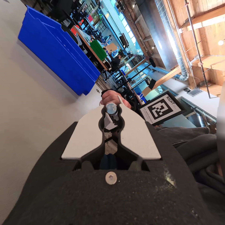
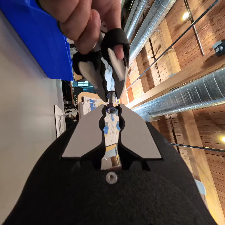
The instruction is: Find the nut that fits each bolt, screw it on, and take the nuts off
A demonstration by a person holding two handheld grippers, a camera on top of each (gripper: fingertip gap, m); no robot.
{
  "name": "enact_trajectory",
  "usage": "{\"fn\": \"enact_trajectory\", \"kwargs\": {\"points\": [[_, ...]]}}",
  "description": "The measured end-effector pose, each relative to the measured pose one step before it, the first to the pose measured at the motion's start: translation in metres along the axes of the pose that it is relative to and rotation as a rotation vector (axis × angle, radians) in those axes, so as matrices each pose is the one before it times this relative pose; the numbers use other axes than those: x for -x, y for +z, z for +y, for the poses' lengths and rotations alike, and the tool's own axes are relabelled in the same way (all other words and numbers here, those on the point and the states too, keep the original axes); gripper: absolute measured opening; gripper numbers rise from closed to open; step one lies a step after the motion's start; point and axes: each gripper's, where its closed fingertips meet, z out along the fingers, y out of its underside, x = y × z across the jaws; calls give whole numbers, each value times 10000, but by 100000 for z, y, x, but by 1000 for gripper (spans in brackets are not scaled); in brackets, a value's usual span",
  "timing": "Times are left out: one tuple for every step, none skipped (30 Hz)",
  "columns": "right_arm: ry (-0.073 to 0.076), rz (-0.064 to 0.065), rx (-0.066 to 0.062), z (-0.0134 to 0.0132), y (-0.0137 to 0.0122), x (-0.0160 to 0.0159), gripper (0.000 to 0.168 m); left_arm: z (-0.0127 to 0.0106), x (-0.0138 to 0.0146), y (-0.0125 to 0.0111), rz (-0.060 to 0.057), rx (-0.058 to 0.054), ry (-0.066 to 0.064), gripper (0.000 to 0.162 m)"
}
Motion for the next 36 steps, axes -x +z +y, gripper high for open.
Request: {"fn": "enact_trajectory", "kwargs": {"points": [[-30, 48, -57, 40, -20, 10, 18, 14, 0, 37, -6, -5, 49, 17], [516, -51, -88, 41, -42, 37, 18, 18, 29, 44, -89, -3, 229, 18], [1192, -669, -45, 22, -83, 470, 18, 25, 203, 28, -237, 35, 314, 18], [1426, -673, -286, -367, -152, 224, 23, -138, -66, -67, -45, -34, 257, 18], [1113, 127, -565, -717, -256, -705, 34, -468, -656, -190, 355, -228, 172, 18], [1019, 147, -528, -709, -258, -731, 36, -600, -635, -270, 288, -281, 152, 18], [1299, -131, -298, -417, -30, -454, 39, -521, -229, -310, -50, -188, 267, 18], [1620, -317, -147, -104, 182, -212, 41, -347, -72, -311, -214, -54, 469, 18], [1891, -277, -132, 75, 269, -274, 46, -222, -94, -289, -220, 10, 604, 18], [2255, -437, -267, 9, 284, -125, 47, -211, -89, -273, -229, -16, 622, 18], [2453, -751, -378, -67, 267, 135, 46, -177, -141, -195, -176, -17, 579, 18], [2468, -375, -354, 136, 292, -509, 41, -127, -95, -136, -164, 18, 497, 18], [2516, -409, -271, 262, 358, -574, 44, -97, 4, -94, -210, 7, 468, 18], [2469, -711, -146, 305, 379, -242, 43, -55, -42, -55, -148, 0, 402, 18], [2373, -787, -147, 167, 351, -170, 47, -5, -117, -13, -62, -9, 303, 18], [1931, -1095, -389, -368, 97, 380, 53, 56, -122, 25, -19, 29, 214, 18], [1461, -731, -481, -490, -69, 161, 48, 103, -22, 60, -55, 49, 145, 18], [970, -168, -263, -253, -70, -372, 47, 174, 106, 92, -110, 88, 114, 18], [398, -206, -10, 54, -43, -51, 43, 207, 101, 103, -78, 96, 95, 18], [64, 38, 220, 405, 26, -203, 40, 183, 72, 117, -51, 61, 69, 18], [-16, 169, 279, 473, 86, -309, 37, 163, 136, 111, -77, 47, 14, 18], [-55, -44, 149, 256, 71, 65, 28, 137, 98, 101, -22, 40, -18, 18], [-124, 127, -59, -126, -54, -113, 18, 56, -68, 73, 100, -23, -77, 18], [-428, 161, -320, -531, -204, -5, 17, 81, -6, 79, 65, 16, -109, 18], [-565, 371, -168, -368, -181, -189, 17, 215, 200, 101, -82, 115, -48, 18], [-716, 257, 283, 199, -37, -59, 17, 16, 30, 32, 36, -6, -131, 18], [-671, 224, 389, 358, 45, 49, 17, -55, -56, -22, 126, -50, -266, 18], [-806, 354, 222, 79, -13, 9, 18, -10, -9, 4, 110, -17, -334, 18], [-1331, 527, 203, -63, -28, -11, 18, -47, -17, 48, 120, -44, -358, 18], [-1862, 599, 390, 82, -12, 35, 17, -74, -88, 44, 177, -74, -369, 17], [-2108, 710, 448, 56, -93, -16, 17, -5, -86, 76, 191, -24, -407, 17], [-2187, 746, 464, -8, -186, -30, 18, 90, -111, 98, 205, 37, -416, 17], [-2117, 638, 466, -14, -207, 10, 17, 128, -151, 110, 204, 58, -364, 17], [-2230, 656, 491, 7, -270, -89, 17, 175, -123, 134, 151, 75, -305, 17], [-2269, 641, 464, 21, -307, -131, 18, 226, -88, 172, 139, 108, -276, 17], [-2198, 605, 426, 40, -289, -134, 18, 226, -32, 164, 121, 124, -322, 17]]}}
